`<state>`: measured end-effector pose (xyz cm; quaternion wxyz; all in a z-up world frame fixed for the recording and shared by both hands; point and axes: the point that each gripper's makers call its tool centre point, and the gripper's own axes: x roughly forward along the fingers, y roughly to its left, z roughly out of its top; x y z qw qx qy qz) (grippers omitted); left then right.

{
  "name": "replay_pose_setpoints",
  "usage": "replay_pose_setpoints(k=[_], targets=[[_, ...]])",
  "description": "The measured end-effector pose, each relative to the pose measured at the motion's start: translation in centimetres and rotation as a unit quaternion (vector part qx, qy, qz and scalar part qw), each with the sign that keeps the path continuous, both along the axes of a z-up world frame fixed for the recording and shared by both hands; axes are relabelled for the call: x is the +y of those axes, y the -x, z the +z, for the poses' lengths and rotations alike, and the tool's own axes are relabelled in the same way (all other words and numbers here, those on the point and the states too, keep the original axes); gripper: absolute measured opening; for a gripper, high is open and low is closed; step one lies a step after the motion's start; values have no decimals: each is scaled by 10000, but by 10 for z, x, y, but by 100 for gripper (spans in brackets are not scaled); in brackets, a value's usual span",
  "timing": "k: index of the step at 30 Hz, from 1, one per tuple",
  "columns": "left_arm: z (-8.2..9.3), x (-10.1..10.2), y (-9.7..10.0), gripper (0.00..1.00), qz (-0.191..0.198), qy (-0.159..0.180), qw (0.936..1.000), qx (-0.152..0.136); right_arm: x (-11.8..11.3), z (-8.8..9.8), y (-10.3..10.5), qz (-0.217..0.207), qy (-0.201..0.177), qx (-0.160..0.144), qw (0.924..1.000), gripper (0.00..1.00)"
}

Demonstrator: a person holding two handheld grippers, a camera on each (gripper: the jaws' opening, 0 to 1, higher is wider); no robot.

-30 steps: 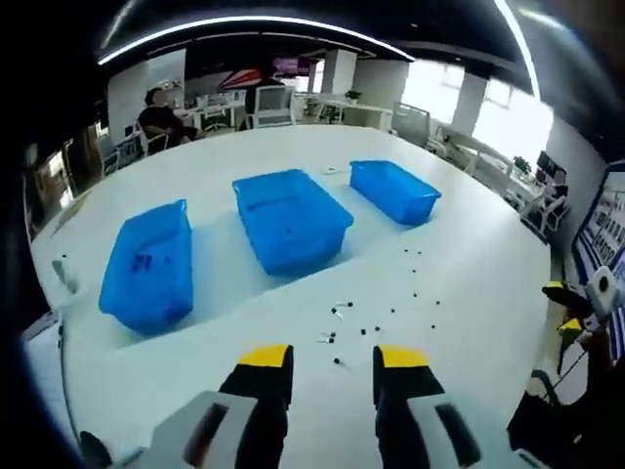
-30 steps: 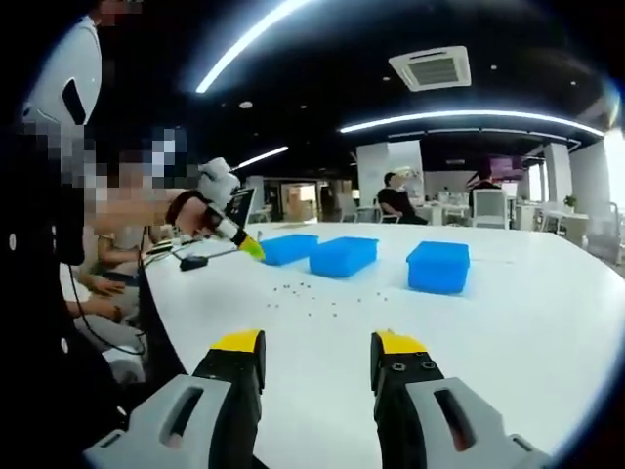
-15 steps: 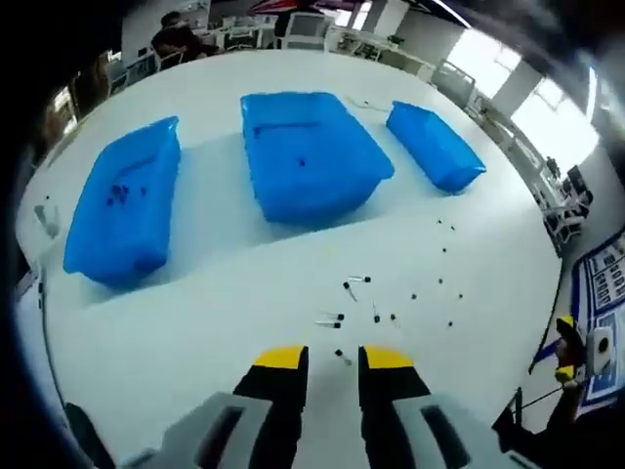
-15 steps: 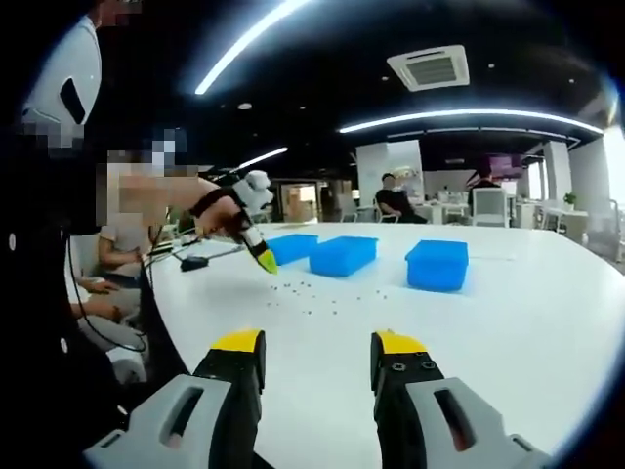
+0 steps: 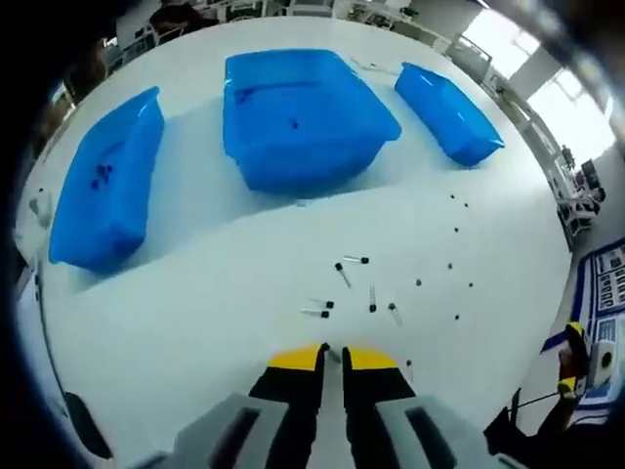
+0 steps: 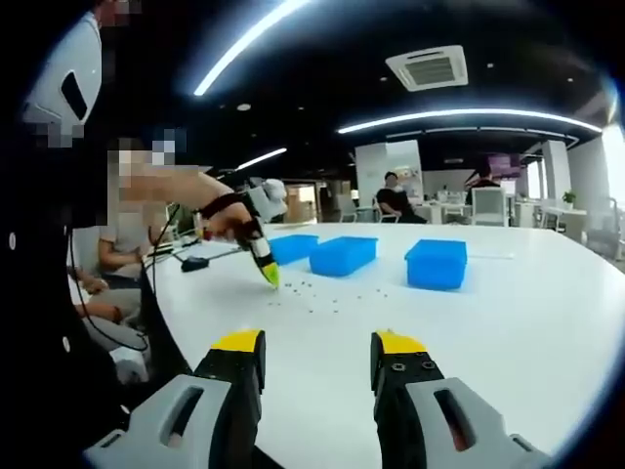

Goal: Pick up the resistors one by one and place each resistor into its matching bin, sorting the parts by color and model until every resistor is separated into the correct bin for its type

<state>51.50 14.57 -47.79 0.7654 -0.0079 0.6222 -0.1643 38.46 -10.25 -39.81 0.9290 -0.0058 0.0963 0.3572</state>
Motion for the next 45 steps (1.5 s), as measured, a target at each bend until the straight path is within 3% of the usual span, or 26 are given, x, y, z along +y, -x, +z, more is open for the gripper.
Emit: replay_pose_setpoints(k=[6,25,36,41,44,45], targets=[[-5,-3,2,7,-52,-85,9999,58,2,0,1,35,-17,-12,10000,45],[-5,-4,2,4,-323,-522,9980,-119,-1,-2,2,28,-8,-15,10000,44],[-1,-8,5,4,-578,-264,9978,-178,-1,-2,2,9,-5,-1,10000,44],[13,-12,4,4,-588,123,9969,-511,4,-1,1,44,12,-4,10000,44],[28,-12,6,4,-877,327,9912,-941,6,1,0,59,18,-16,10000,44],[32,-10,5,4,-767,381,9907,-1058,7,1,-1,64,20,-13,10000,44]])
